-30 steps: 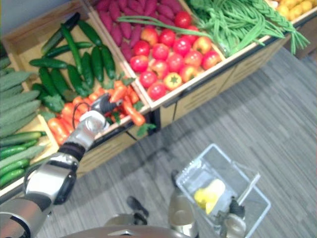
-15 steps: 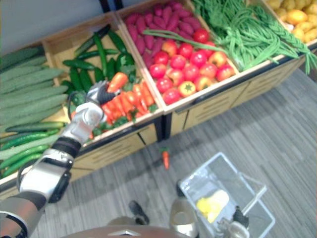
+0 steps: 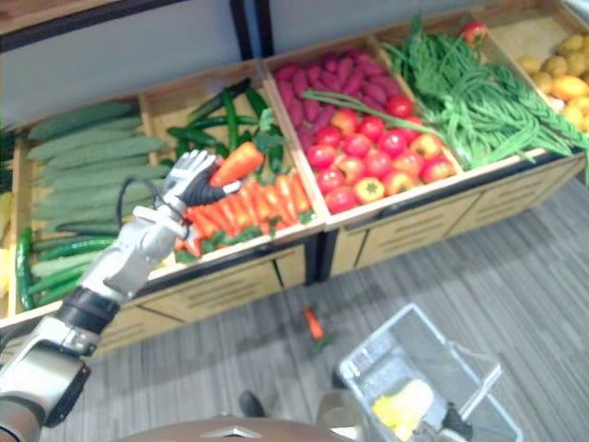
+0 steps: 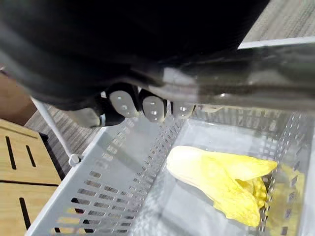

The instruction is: Pick vegetable in the basket

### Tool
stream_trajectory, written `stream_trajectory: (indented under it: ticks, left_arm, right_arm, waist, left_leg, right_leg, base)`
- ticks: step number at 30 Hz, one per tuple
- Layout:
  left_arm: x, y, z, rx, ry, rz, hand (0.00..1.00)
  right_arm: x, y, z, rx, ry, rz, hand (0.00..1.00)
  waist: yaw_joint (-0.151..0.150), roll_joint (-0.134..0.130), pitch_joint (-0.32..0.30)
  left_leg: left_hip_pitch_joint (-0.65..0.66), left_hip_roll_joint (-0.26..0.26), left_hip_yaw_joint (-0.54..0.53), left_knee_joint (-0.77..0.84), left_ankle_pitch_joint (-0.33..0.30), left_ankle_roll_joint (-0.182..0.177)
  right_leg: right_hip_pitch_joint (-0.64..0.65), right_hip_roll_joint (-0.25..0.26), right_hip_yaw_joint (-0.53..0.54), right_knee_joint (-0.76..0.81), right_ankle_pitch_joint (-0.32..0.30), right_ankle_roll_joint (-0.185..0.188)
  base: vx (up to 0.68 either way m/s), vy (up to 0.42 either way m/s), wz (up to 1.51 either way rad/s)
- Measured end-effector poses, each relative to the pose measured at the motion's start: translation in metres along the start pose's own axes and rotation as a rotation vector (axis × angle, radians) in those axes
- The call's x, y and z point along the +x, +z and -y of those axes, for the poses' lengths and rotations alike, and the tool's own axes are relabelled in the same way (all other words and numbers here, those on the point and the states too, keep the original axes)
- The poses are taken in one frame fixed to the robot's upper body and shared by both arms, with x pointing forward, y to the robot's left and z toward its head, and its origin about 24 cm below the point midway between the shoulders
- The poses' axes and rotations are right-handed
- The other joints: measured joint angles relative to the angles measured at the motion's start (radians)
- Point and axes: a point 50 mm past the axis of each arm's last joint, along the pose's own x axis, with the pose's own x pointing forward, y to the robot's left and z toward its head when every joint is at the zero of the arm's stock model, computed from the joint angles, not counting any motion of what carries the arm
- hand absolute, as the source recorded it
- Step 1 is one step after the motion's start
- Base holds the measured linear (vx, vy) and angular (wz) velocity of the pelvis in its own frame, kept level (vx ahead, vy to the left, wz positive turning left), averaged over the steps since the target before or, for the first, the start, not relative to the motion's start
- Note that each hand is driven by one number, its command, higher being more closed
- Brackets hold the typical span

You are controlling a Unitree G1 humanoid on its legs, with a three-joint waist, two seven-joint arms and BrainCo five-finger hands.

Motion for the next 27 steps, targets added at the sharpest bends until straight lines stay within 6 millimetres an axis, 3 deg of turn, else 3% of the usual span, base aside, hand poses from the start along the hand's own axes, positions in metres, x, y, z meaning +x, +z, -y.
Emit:
stream_trajectory:
  ticks: [7,12,15,23,27]
  left_arm:
    - [-0.007,0.036,-0.002,-0.002,-0.025,0.223,1.00]
    - [-0.014,0.062,0.004,-0.035,-0.064,0.368,1.00]
    - [-0.017,0.072,0.006,-0.046,-0.090,0.423,1.00]
    - [-0.025,0.090,0.024,-0.141,-0.217,0.496,1.00]
    - [-0.030,0.099,0.036,-0.187,-0.306,0.546,1.00]
  right_arm:
    - [0.011,0.050,0.028,-0.148,-0.049,0.165,1.00]
    - [0.005,0.124,0.034,-0.450,-0.048,0.462,1.00]
    - [-0.006,0.152,0.035,-0.589,-0.039,0.602,1.00]
    - [-0.032,0.198,0.026,-0.843,-0.005,0.846,1.00]
    - [-0.050,0.220,0.001,-0.993,0.074,1.002,1.00]
  waist:
    - [0.010,-0.030,-0.031]
    - [0.013,-0.047,-0.044]
    - [0.007,-0.047,-0.045]
    - [-0.006,-0.044,-0.051]
    - [-0.022,-0.043,-0.052]
  left_leg:
    - [0.040,-0.001,0.052,-0.001,-0.007,-0.003]
    - [0.098,0.006,0.192,-0.001,-0.040,-0.028]
    - [0.130,0.015,0.249,0.000,-0.049,-0.042]
    - [0.181,0.041,0.377,0.006,-0.066,-0.072]
    - [0.210,0.060,0.437,0.033,-0.095,-0.097]
  right_leg:
    - [0.011,0.004,0.051,0.000,0.007,0.010]
    - [-0.006,0.032,0.172,-0.001,0.014,0.023]
    - [-0.007,0.056,0.220,0.000,0.015,0.023]
    - [-0.022,0.115,0.310,0.006,0.020,0.016]
    - [-0.023,0.143,0.335,0.022,0.020,0.016]
  base:
    - [-0.02,-0.008,-0.20]
    - [-0.03,-0.017,-0.73]
    - [0.01,-0.030,-0.62]
    - [0.05,-0.033,-0.46]
    - [0.04,-0.017,-0.39]
